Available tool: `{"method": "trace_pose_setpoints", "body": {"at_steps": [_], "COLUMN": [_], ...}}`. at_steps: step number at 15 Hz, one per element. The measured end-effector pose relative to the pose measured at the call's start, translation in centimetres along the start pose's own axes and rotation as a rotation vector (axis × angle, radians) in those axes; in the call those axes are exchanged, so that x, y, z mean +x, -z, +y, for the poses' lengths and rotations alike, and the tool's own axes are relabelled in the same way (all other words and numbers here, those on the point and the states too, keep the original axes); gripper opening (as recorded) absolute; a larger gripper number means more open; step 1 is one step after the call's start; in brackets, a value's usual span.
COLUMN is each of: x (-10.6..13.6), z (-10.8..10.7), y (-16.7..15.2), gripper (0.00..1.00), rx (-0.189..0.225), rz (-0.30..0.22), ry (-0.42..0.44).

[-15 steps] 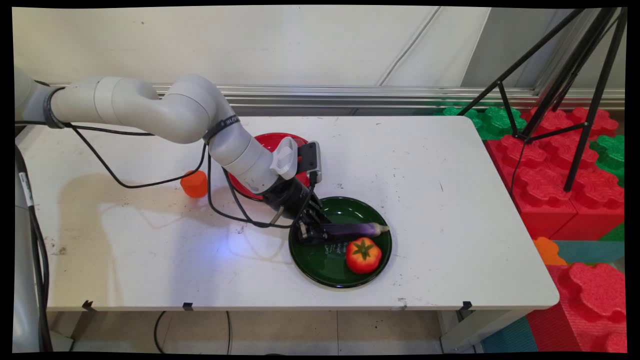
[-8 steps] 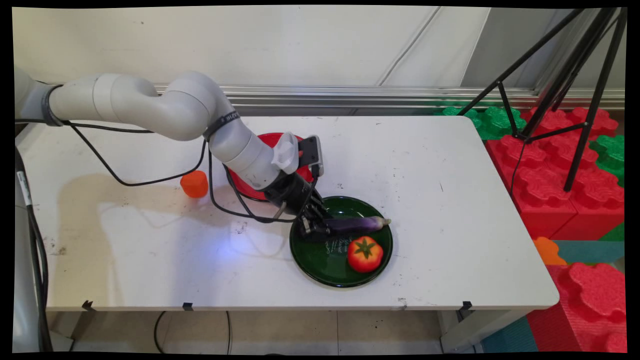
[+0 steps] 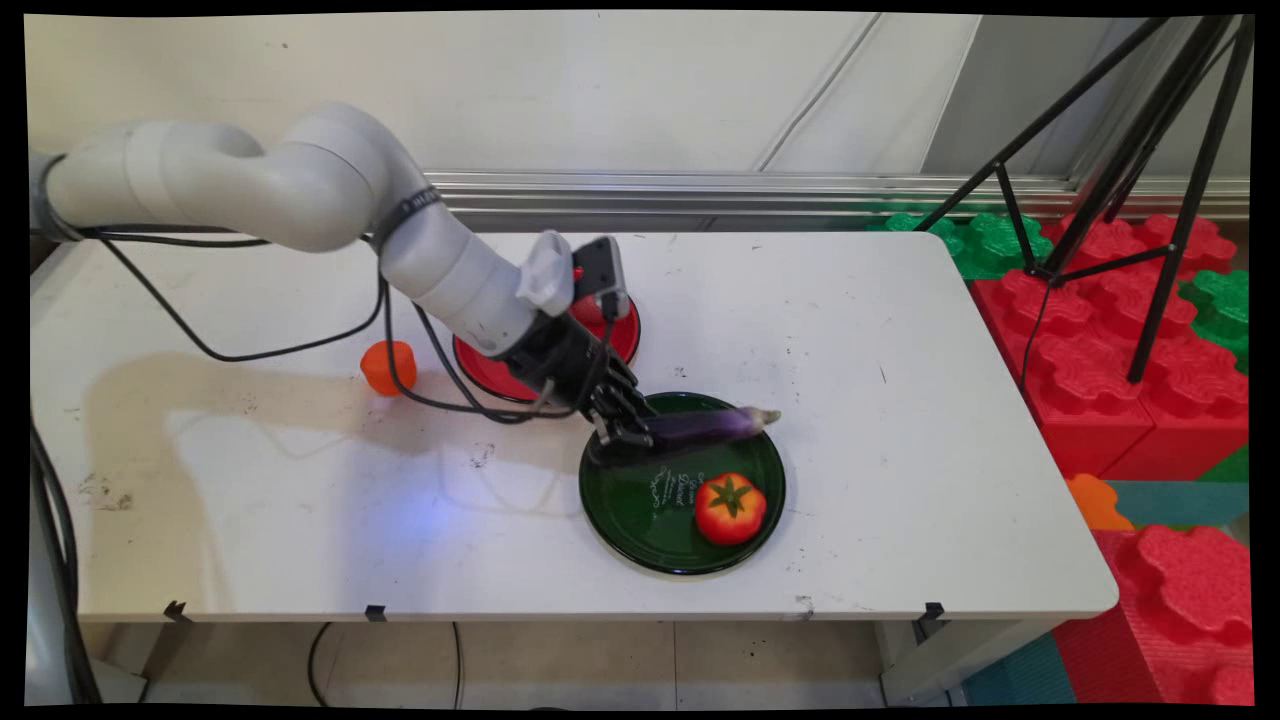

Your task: Place the picked object on the table

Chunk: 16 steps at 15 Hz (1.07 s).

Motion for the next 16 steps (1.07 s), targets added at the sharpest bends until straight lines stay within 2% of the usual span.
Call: {"method": "trace_pose_setpoints", "body": {"at_steps": [7,16], "x": [-0.3,-2.7], "z": [0.4,-0.4], "y": [5.4,12.4], "gripper": [0.00,0.00], "rx": [0.006,0.005], "rz": [0.022,-0.007], "ry": [0.010,-0.036]}}
